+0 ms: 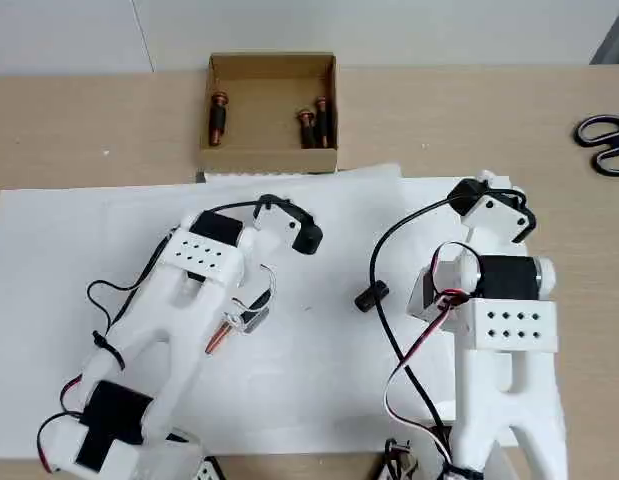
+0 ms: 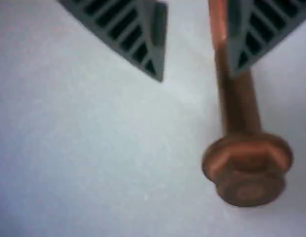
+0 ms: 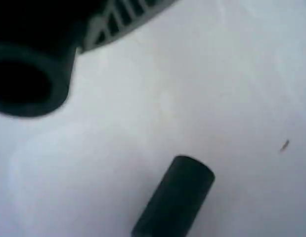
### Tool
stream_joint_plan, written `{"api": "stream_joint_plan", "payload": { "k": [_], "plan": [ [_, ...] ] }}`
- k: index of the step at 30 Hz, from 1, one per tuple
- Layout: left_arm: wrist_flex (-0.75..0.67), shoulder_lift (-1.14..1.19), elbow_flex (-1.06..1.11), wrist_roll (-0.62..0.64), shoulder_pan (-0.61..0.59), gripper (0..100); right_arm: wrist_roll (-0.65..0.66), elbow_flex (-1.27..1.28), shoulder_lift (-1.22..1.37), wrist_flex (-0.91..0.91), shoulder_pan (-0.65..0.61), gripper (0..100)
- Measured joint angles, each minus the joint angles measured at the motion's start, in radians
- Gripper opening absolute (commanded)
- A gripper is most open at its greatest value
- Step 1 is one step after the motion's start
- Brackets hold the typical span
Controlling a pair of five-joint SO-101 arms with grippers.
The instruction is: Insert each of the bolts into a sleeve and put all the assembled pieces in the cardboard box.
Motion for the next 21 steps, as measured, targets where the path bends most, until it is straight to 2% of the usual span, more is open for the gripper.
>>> {"api": "stream_joint_plan", "payload": {
  "k": [13, 21],
  "plan": [
    [-0.057, 0.003, 0.003, -0.025, 0.0, 10, 0.0, 0.0, 0.0, 0.0, 0.0, 0.3],
    [-0.097, 0.095, 0.003, -0.064, -0.074, 10, 0.0, 0.0, 0.0, 0.0, 0.0, 0.3]
  ]
}}
